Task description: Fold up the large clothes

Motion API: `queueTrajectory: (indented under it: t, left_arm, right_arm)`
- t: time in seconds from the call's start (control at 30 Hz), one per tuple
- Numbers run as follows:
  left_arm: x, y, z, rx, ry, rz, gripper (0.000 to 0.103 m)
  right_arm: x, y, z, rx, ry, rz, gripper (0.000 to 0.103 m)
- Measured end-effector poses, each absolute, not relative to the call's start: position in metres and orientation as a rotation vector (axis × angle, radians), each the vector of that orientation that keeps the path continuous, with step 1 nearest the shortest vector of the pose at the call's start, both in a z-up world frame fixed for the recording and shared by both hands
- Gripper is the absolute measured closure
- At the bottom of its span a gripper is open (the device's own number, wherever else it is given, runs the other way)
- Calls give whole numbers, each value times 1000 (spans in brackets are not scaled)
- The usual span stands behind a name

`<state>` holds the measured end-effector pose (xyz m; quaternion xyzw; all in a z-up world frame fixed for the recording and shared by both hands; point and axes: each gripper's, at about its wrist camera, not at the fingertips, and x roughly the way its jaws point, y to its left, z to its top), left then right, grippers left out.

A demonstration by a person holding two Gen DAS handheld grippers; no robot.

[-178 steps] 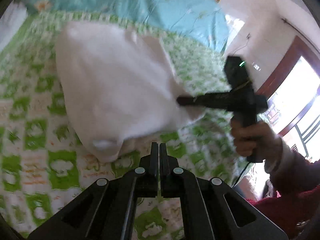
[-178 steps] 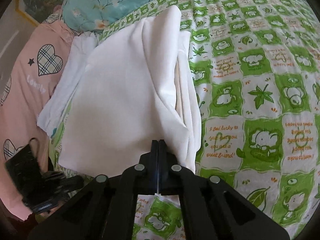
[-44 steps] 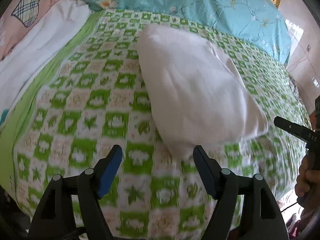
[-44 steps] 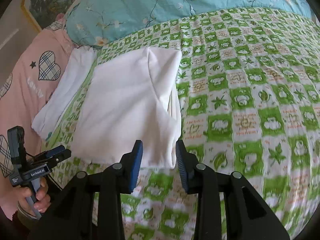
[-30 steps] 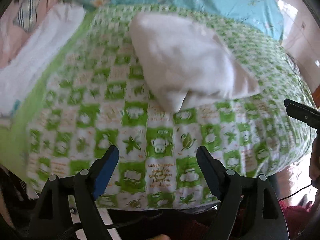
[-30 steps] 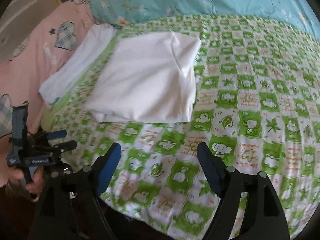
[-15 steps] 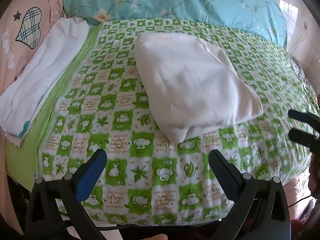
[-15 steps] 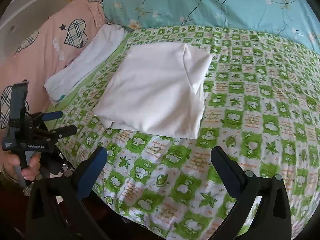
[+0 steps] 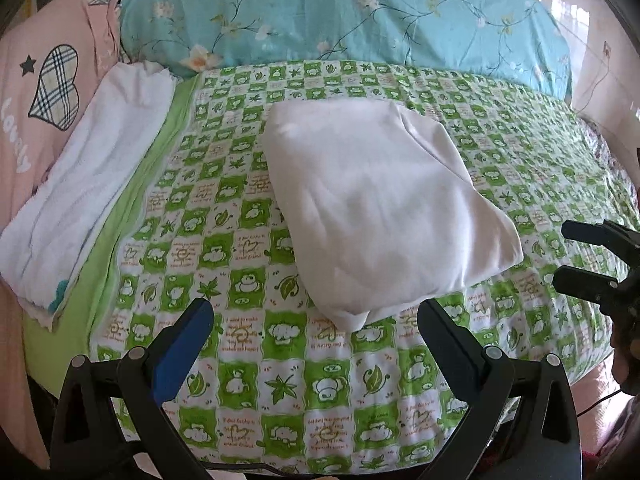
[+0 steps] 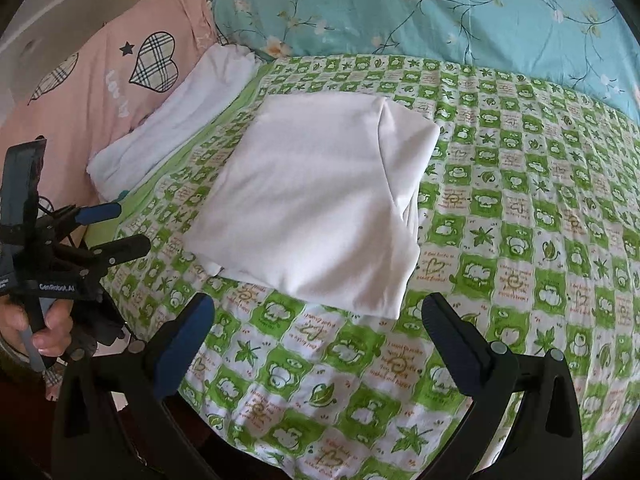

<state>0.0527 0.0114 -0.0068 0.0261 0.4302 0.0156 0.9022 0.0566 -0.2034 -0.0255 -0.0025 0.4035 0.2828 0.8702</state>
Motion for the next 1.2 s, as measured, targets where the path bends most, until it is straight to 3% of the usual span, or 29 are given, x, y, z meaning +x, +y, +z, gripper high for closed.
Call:
queueTrajectory:
  t: [1.2]
  left_arm:
    - [77, 8, -7, 65, 894, 58, 1]
  right_arm:
    - [93, -193, -18, -29, 844, 634, 0]
